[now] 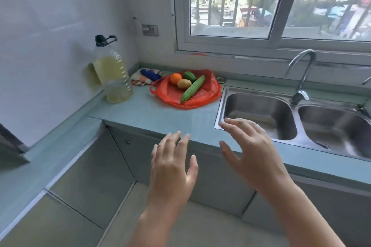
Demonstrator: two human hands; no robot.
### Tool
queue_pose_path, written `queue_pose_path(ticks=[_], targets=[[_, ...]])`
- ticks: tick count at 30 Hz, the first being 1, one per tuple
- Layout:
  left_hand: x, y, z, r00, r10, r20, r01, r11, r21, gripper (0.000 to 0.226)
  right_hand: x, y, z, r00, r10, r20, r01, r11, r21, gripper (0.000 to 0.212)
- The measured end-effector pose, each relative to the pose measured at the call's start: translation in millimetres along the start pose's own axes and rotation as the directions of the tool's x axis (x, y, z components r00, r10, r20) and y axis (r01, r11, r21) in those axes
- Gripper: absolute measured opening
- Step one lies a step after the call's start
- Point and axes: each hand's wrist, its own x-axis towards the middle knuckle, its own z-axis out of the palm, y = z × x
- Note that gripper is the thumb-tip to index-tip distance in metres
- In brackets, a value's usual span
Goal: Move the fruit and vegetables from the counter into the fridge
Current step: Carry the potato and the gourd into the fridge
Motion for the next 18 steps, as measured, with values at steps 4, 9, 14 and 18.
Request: queue_pose_path(ticks=[4,9,14,18], targets=[[29,-42,17,0.999,-0.021,0.028,0.021,1.0,0.013,0.042,39,5,45,1.0,0.0,0.006,0.0,1.0,0.007,0.042],[77,-91,53,0.997,-0.043,0.058,0.042,0.999,0.026,0.044,93,21,104,1.0,-0.003,0.005,0.003,0.999,0.033,0.041],[159,-137,92,0.995,-0.013,0.095,0.008,0.998,0.06,0.045,159,57,152,1.0,0.027,0.015,-0.027,1.0,0.016,0.038],[219,-166,120,0.993,0.002,0.115,-0.009,0.998,0.056,0.046,208,81,184,0.998,0.055,0.008,-0.055,0.998,-0.004,0.036]])
